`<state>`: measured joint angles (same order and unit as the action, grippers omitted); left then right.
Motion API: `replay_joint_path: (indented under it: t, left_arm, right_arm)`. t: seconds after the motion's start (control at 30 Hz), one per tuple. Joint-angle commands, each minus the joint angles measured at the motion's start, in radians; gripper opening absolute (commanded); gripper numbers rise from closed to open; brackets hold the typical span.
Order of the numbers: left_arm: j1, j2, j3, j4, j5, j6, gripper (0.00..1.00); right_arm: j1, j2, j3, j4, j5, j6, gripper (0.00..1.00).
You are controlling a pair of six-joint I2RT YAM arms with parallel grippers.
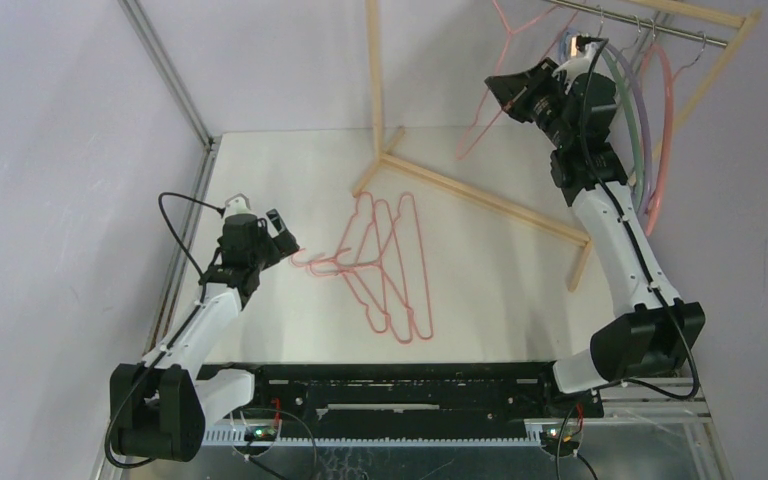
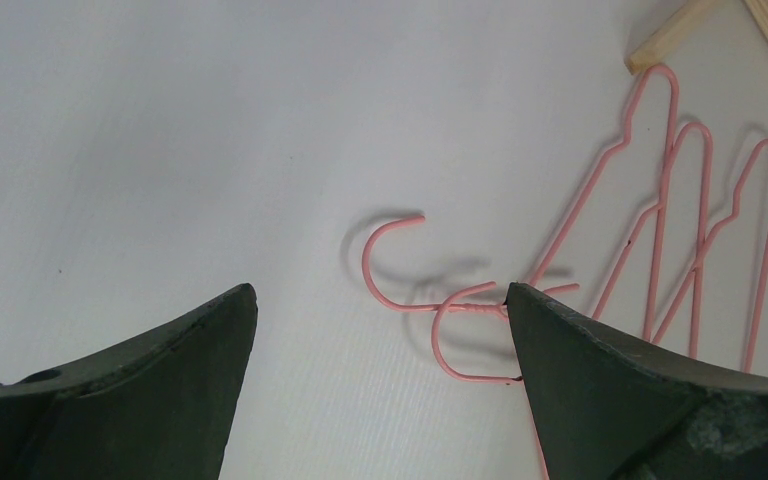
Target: Organize the hangers
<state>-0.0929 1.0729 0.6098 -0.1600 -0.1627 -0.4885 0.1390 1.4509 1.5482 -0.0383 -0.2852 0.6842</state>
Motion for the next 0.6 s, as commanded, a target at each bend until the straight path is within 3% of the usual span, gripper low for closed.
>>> replay_joint_path:
  t: [0.0, 0.47, 0.57]
  left_arm:
    - [0.007, -0.014, 0.048, 0.02, -0.01, 0.02, 1.0]
    - [0.008, 0.0, 0.047, 0.028, -0.005, 0.017, 1.0]
    - [0.008, 0.003, 0.047, 0.031, -0.003, 0.015, 1.0]
  right_arm:
    - [-0.023, 0.001, 0.055, 0.005, 0.054, -0.009, 0.0]
    - [-0.029, -0.075, -0.058, -0.091, 0.233, 0.002, 0.0]
    - [-0.03, -0.083, -0.062, -0.111, 0.247, 0.003, 0.08]
